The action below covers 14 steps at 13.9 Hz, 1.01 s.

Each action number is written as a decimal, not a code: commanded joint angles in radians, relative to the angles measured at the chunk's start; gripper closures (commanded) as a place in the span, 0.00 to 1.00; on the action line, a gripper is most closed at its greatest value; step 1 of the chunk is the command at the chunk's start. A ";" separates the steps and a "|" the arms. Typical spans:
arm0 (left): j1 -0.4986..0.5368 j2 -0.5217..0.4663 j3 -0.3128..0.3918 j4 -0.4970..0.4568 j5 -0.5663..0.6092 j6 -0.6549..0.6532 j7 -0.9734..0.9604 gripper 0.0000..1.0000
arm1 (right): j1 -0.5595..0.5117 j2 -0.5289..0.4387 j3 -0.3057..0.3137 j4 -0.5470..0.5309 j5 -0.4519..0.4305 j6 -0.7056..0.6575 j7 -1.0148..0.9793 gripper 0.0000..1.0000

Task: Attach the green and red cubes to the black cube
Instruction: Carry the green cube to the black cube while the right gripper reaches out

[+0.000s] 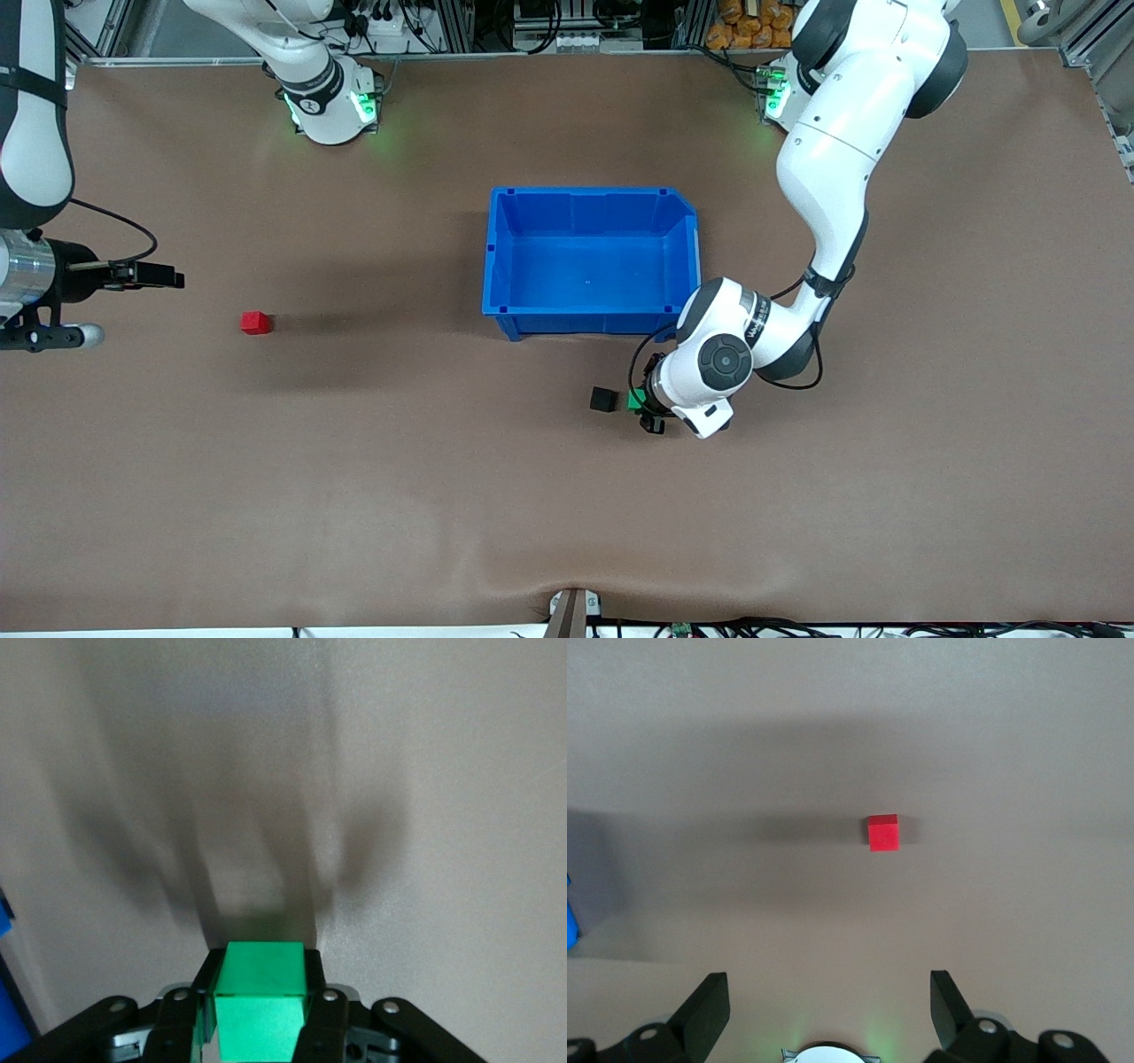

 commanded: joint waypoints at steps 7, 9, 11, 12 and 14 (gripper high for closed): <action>-0.095 0.027 0.069 0.053 -0.015 -0.012 -0.129 1.00 | 0.003 0.018 0.001 -0.033 -0.020 0.048 0.014 0.00; -0.095 0.027 0.069 0.055 -0.016 -0.010 -0.137 1.00 | 0.003 0.020 0.002 -0.050 -0.020 0.074 0.014 0.00; -0.093 0.027 0.068 0.065 -0.016 -0.010 -0.137 1.00 | 0.003 0.023 0.002 -0.055 -0.020 0.085 0.014 0.00; -0.095 0.027 0.068 0.076 -0.016 -0.010 -0.139 1.00 | 0.003 0.029 0.002 -0.055 -0.020 0.085 0.014 0.00; -0.092 0.028 0.066 0.084 -0.016 -0.009 -0.142 1.00 | 0.003 0.033 0.001 -0.056 -0.020 0.091 0.014 0.00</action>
